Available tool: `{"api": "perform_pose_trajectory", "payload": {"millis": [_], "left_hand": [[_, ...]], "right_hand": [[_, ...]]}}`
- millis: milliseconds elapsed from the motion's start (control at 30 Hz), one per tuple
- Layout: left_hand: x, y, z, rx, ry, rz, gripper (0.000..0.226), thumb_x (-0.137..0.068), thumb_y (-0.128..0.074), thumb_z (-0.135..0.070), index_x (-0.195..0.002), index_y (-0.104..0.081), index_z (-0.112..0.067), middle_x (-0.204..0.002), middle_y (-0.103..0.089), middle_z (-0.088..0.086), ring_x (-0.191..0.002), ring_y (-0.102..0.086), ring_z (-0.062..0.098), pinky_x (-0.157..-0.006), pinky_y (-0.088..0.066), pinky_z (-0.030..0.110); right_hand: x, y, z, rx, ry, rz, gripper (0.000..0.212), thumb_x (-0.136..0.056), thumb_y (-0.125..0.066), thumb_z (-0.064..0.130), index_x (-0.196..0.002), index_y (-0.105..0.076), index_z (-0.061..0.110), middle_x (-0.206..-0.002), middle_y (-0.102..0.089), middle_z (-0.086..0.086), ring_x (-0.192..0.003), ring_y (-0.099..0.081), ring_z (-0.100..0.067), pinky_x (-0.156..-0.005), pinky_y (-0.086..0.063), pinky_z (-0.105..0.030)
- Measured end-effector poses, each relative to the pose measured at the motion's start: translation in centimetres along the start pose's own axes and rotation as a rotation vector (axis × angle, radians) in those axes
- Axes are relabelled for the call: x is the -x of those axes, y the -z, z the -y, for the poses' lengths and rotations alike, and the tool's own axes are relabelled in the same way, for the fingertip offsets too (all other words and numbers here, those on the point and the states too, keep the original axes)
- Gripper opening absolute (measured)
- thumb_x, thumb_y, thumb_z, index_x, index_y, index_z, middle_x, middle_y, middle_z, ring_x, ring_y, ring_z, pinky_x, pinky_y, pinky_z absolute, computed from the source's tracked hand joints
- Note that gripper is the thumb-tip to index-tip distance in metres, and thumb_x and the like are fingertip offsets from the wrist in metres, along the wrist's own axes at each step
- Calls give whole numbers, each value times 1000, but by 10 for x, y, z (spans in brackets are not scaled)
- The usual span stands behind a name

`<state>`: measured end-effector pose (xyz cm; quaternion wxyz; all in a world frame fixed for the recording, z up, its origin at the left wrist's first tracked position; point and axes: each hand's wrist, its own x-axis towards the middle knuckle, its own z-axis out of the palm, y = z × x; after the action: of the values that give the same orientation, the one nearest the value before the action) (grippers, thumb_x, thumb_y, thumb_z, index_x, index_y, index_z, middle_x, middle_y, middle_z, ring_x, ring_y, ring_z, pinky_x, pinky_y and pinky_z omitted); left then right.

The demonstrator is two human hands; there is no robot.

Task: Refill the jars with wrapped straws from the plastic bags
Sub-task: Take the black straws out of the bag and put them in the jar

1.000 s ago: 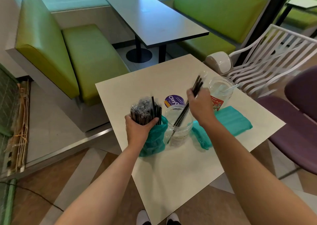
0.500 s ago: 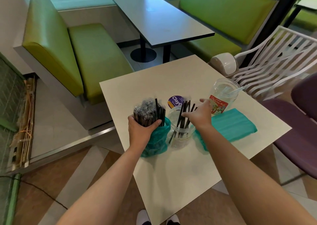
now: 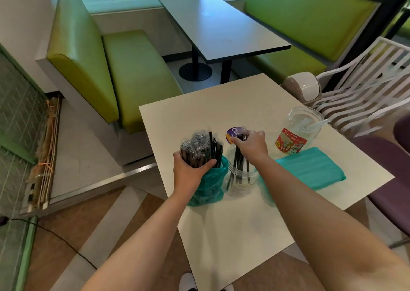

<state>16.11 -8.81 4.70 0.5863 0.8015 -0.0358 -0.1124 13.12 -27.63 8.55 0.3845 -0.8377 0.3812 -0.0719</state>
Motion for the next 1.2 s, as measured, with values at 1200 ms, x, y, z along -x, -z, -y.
{"api": "perform_pose_trajectory", "payload": {"millis": [1200], "left_hand": [[2,15,3,131,60,123,69,-72,-84,-36,-119,-36,-21,-121,-55,1,-113,-56,18,-93,-49,33]], "right_hand": [[64,-29,5,-132,351,158,52,-85,-71,9,-134,-54,14,-113,-51,2,-73,-48,-4,-69,-39,-9]]}}
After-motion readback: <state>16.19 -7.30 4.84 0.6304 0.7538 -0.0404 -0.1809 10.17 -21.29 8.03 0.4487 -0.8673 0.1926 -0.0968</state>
